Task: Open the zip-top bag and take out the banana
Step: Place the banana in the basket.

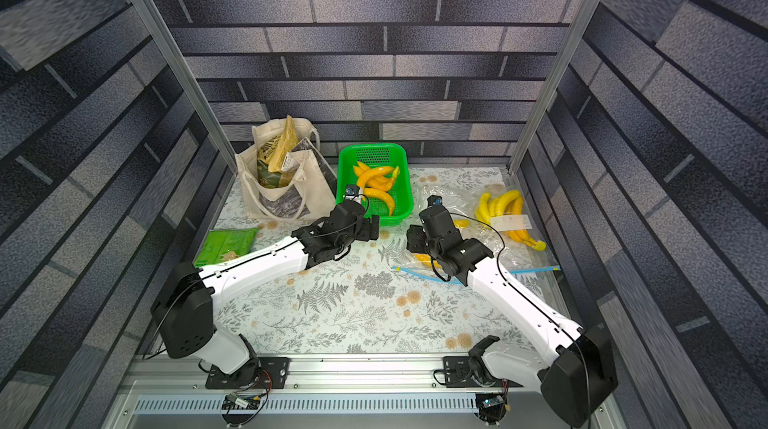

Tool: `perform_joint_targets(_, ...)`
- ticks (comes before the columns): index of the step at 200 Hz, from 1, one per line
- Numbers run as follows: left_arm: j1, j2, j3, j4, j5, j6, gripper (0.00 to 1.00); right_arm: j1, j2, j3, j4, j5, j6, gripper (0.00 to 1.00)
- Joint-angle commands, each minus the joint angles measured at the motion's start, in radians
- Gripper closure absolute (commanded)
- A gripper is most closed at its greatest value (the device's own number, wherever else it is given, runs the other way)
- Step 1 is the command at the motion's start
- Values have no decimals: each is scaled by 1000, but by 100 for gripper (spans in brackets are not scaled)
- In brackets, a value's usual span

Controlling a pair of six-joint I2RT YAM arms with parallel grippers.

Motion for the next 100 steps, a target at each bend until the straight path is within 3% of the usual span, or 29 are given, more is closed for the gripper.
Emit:
perform_joint_targets(1, -22, 91, 79, -57, 57, 24, 5, 4, -112, -122, -44, 33, 127, 42)
perform_joint_targets(39, -41, 285, 229, -101, 152, 35, 5, 4, -207, -319, 38, -54, 236, 45)
perform_joint_targets(58, -43, 365, 301, -120, 214, 37, 7, 5, -163, -394, 170, -164, 265, 49)
perform_joint_targets(100, -41, 463, 379, -134, 238, 26, 6, 7, -76, -461, 300, -156, 293, 53)
